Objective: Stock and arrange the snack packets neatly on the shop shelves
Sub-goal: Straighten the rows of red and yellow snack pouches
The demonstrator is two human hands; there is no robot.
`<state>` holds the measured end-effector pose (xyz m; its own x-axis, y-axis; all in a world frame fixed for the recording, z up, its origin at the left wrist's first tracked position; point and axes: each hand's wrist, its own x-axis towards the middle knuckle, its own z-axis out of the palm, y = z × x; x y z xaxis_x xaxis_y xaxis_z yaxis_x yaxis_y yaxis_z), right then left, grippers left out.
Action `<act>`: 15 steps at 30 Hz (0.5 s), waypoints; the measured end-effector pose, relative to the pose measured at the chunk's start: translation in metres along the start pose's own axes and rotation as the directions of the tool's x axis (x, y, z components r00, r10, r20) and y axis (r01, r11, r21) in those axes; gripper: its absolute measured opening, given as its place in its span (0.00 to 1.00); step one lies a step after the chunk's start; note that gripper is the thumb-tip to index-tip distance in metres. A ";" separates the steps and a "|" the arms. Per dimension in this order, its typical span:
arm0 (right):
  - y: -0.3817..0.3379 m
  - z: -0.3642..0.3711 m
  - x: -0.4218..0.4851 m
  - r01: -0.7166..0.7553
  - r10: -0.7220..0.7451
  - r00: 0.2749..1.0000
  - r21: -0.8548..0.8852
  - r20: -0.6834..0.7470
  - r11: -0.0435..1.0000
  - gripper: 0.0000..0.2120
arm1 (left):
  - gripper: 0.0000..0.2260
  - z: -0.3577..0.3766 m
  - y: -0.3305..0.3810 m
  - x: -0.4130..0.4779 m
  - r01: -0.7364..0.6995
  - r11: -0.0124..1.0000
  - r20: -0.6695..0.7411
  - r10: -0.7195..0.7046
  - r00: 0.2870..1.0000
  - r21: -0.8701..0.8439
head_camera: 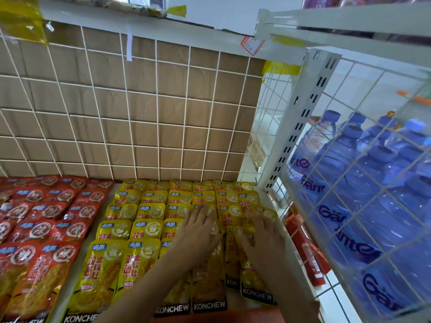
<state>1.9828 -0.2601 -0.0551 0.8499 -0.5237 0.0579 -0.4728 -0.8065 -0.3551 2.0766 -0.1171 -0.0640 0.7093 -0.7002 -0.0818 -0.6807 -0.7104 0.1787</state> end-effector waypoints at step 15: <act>0.007 0.004 -0.025 -0.065 0.065 0.997 -0.004 0.050 0.998 0.35 | 0.35 0.008 -0.002 0.009 0.027 0.998 -0.021 -0.026 0.999 0.052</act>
<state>1.9591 -0.2520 -0.0627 0.8279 -0.5608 -0.0118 -0.5278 -0.7718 -0.3546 2.0832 -0.1226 -0.0733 0.7302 -0.6801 -0.0656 -0.6702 -0.7316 0.1247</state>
